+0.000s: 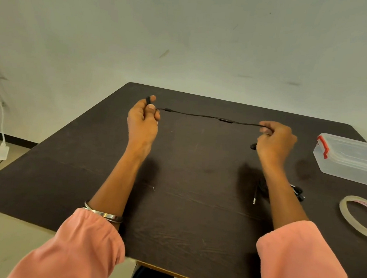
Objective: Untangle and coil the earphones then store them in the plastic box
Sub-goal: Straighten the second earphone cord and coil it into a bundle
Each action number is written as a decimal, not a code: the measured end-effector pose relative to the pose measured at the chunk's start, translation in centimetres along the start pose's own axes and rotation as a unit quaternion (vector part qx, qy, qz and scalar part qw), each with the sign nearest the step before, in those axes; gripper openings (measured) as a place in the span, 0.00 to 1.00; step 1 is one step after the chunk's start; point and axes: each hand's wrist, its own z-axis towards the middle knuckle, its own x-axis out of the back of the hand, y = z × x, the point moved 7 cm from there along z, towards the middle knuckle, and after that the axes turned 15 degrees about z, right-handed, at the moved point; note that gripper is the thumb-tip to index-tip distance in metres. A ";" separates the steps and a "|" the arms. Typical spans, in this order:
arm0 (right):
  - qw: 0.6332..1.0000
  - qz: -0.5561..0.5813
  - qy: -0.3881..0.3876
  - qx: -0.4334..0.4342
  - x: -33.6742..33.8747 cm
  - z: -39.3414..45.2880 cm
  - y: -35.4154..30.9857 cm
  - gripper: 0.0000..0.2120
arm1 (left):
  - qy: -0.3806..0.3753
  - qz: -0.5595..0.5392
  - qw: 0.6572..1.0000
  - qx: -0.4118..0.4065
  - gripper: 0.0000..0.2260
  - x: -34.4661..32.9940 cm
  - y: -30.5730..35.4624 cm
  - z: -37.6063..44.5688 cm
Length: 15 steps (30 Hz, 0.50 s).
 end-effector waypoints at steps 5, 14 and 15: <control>0.922 -0.262 -0.274 0.080 -4.6 -1.9 -1.3 0.26 | -0.040 0.041 0.998 -0.041 0.13 -1.1 0.6 -0.7; 0.873 0.037 -0.458 0.160 -9.3 -9.3 -7.0 0.36 | -0.089 0.070 0.985 -0.127 0.12 -2.3 2.0 -1.4; 0.873 0.078 -0.464 0.126 -9.5 -9.5 -7.0 0.33 | -0.089 0.066 0.986 -0.127 0.13 -2.4 2.0 -1.4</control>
